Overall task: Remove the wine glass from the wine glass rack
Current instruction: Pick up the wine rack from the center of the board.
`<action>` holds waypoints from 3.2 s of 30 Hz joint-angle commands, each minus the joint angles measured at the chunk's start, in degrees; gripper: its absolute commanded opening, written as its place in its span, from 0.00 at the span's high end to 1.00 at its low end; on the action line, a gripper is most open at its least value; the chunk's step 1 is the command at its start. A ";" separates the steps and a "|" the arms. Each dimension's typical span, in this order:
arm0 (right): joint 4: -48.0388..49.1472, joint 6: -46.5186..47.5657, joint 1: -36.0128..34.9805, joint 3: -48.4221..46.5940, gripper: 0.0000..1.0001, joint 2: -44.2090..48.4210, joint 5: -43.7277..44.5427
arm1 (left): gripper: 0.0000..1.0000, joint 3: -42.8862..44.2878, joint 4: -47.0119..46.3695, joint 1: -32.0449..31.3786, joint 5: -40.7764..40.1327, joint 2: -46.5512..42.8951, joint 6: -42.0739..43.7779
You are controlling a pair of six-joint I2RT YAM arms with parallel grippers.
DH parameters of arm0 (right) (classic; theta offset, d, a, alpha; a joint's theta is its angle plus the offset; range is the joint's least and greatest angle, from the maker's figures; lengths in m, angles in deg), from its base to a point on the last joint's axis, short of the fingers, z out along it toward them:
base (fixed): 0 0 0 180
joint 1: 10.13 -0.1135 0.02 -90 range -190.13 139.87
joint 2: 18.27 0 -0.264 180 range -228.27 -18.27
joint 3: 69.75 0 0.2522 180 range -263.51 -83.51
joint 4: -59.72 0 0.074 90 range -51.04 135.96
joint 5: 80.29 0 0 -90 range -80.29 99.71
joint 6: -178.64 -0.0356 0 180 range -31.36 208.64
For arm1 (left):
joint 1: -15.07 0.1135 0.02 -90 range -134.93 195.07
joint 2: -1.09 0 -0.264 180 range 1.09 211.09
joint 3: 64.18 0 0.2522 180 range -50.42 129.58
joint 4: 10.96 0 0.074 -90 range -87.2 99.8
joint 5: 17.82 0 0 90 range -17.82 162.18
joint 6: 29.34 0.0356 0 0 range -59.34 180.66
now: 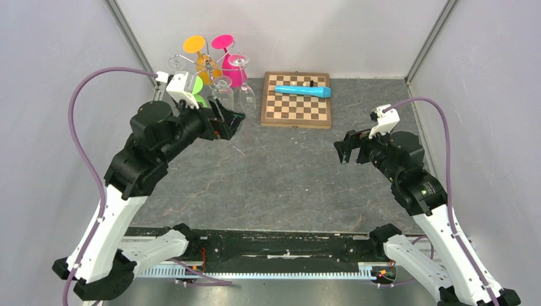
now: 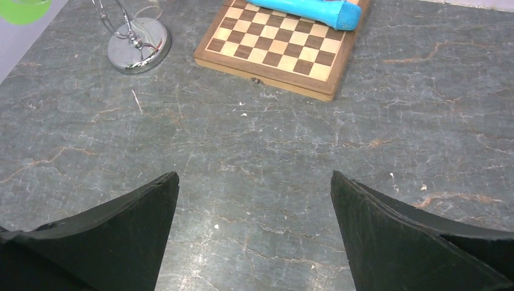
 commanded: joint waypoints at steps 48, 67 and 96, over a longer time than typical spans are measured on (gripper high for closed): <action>3.07 0.56 -0.13 6.41 0.02 2.26 -5.56 | 0.31 17.28 -16.21 31.80 18.75 33.21 -34.74; 3.53 0.63 -0.13 6.60 0.02 1.99 -6.18 | 0.41 23.90 -9.65 31.89 12.80 37.93 -32.81; 3.76 0.65 -0.12 7.17 0.02 2.42 -6.14 | 0.54 25.27 -12.02 31.94 11.23 42.05 -32.72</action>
